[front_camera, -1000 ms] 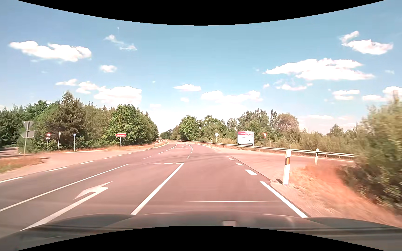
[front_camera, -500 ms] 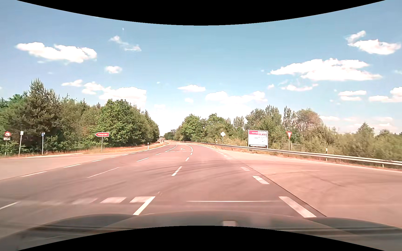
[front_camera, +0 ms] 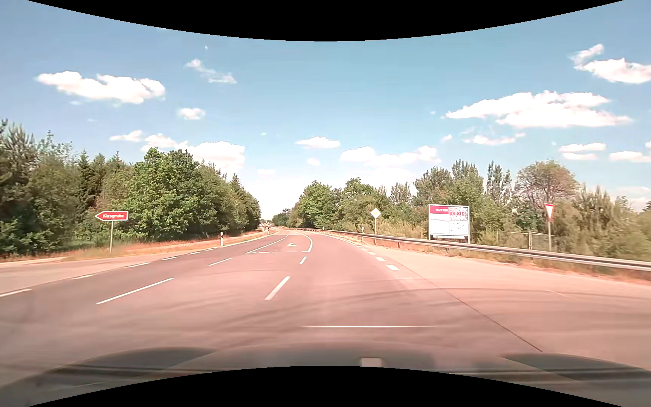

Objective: Follow the waypoints while adhering to traffic rules and regulations

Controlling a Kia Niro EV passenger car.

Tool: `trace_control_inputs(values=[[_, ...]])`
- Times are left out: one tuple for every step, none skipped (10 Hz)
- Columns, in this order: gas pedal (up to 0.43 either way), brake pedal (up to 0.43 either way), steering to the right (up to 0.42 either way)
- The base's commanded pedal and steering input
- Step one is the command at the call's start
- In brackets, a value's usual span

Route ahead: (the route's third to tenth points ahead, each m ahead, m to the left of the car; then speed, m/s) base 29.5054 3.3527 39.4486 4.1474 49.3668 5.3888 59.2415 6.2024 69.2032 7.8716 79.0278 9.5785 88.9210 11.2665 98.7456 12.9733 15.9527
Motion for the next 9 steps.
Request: trace_control_inputs(values=[[0.280,0.000,-0.017],[0.280,0.000,-0.017],[0.280,0.000,-0.017],[0.280,0.000,-0.017],[0.280,0.000,-0.017],[0.280,0.000,-0.018],[0.280,0.000,-0.017],[0.280,0.000,-0.017],[0.280,0.000,-0.017]])
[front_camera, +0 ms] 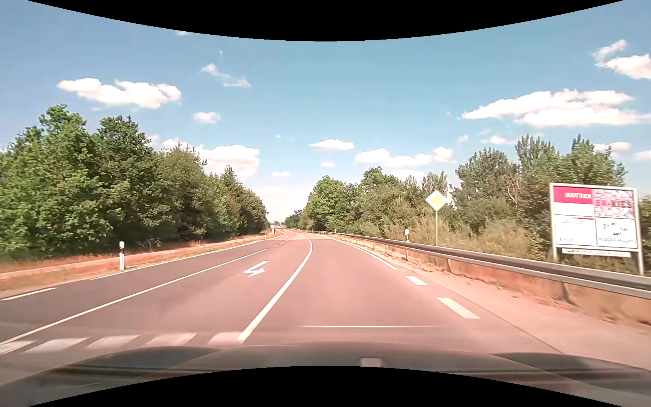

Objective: Follow the waypoints while adhering to traffic rules and regulations

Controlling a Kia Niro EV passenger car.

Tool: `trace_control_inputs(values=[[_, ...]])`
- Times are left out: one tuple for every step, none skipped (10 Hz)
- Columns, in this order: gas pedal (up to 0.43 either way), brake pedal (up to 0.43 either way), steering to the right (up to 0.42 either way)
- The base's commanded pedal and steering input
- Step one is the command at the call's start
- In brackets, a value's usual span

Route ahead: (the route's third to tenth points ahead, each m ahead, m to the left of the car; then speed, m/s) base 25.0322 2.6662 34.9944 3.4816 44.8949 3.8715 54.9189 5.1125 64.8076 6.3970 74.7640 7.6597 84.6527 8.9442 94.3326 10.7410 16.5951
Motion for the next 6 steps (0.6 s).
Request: trace_control_inputs(values=[[0.280,0.000,-0.017],[0.280,0.000,-0.018],[0.280,0.000,-0.017],[0.280,0.000,-0.017],[0.280,0.000,-0.018],[0.280,0.000,-0.018]])
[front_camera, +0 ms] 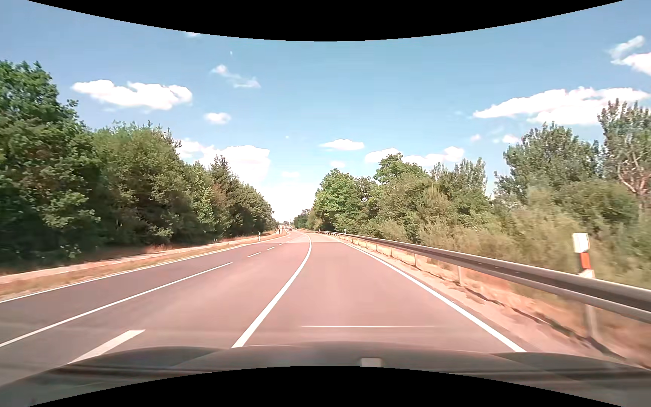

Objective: Follow the waypoints while adhering to traffic rules and regulations

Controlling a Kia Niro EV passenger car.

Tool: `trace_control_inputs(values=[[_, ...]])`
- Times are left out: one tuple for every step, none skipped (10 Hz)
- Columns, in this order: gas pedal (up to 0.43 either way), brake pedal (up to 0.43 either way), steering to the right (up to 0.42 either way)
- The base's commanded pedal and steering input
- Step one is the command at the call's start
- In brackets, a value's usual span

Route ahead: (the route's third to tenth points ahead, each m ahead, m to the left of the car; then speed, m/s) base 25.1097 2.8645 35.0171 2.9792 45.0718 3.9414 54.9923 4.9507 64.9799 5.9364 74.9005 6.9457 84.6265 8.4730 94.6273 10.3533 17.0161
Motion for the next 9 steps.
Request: trace_control_inputs(values=[[0.280,0.000,-0.018],[0.280,0.000,-0.018],[0.280,0.000,-0.018],[0.280,0.000,-0.018],[0.280,0.000,-0.018],[0.280,0.000,-0.018],[0.280,0.000,-0.018],[0.280,0.000,-0.017],[0.280,0.000,-0.017]])
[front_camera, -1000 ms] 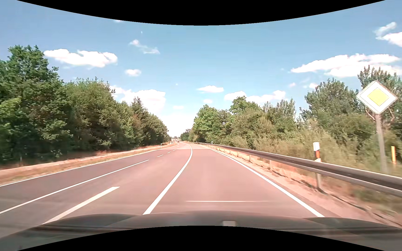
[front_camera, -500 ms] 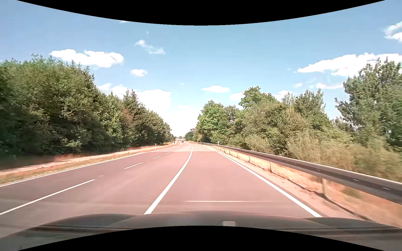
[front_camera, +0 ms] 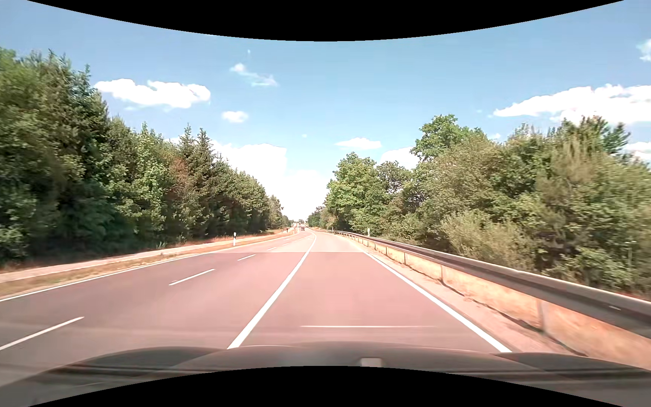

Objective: Follow the waypoints while adhering to traffic rules and regulations

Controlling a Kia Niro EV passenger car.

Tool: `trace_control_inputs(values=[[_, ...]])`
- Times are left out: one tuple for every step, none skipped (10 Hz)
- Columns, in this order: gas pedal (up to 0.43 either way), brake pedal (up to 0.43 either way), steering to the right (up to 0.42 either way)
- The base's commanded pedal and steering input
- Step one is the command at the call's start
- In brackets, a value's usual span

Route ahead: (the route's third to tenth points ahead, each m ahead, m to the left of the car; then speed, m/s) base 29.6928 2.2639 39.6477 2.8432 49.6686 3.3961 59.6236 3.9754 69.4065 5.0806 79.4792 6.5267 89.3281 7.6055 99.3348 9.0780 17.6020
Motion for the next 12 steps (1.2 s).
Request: trace_control_inputs(values=[[0.280,0.000,-0.017],[0.280,0.000,-0.015],[0.280,0.000,-0.013],[0.280,0.000,-0.012],[0.280,0.000,-0.011],[0.280,0.000,-0.010],[0.280,0.000,-0.010],[0.280,0.000,-0.010],[0.280,0.000,-0.010],[0.280,0.000,-0.009],[0.280,0.000,-0.009],[0.280,0.000,-0.009]])
